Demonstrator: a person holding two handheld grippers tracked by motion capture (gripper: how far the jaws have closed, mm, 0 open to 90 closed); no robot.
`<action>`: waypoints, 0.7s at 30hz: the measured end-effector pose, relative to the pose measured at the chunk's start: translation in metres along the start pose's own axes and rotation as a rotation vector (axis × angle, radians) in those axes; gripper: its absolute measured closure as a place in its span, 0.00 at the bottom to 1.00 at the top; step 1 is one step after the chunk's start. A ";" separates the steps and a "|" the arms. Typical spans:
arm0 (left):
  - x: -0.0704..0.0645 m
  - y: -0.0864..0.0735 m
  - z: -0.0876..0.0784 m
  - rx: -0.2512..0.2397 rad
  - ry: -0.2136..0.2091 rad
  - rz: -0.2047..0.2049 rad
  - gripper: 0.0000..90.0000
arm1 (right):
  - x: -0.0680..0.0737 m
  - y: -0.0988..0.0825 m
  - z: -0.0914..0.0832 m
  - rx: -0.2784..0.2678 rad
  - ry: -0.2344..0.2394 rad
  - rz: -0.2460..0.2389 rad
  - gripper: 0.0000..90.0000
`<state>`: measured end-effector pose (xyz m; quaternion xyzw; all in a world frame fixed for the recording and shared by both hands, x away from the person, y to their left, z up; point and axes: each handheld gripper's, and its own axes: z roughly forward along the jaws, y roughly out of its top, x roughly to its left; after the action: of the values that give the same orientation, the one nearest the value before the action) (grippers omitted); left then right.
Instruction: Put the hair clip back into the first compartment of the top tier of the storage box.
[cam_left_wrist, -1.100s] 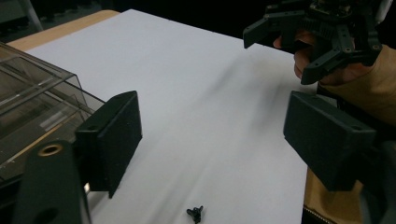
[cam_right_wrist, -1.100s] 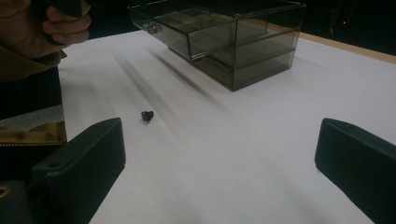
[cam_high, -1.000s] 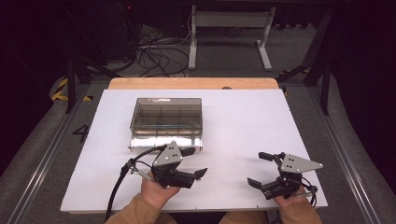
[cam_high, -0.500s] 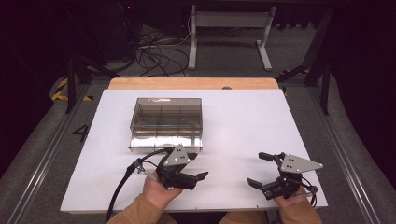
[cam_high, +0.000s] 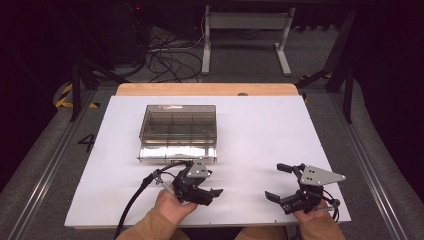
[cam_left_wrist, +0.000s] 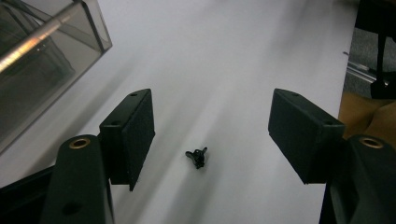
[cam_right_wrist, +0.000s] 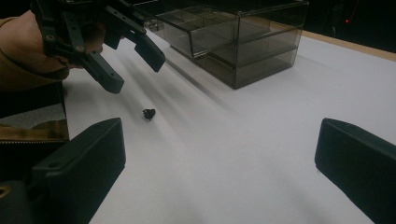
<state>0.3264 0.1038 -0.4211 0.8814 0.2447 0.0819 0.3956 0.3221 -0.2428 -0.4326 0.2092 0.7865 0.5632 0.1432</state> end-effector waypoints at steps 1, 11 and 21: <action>0.000 0.000 0.002 0.013 0.004 0.001 0.36 | 0.000 0.000 0.000 0.001 0.000 0.001 0.02; 0.001 -0.002 0.009 0.079 0.023 -0.005 0.41 | 0.000 0.000 0.000 0.004 0.004 0.000 0.02; 0.001 -0.004 0.017 0.118 0.031 -0.022 0.47 | 0.000 -0.001 0.001 0.006 0.005 0.000 0.03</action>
<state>0.3322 0.0952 -0.4353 0.8990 0.2651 0.0766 0.3401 0.3223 -0.2425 -0.4334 0.2083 0.7886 0.5613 0.1404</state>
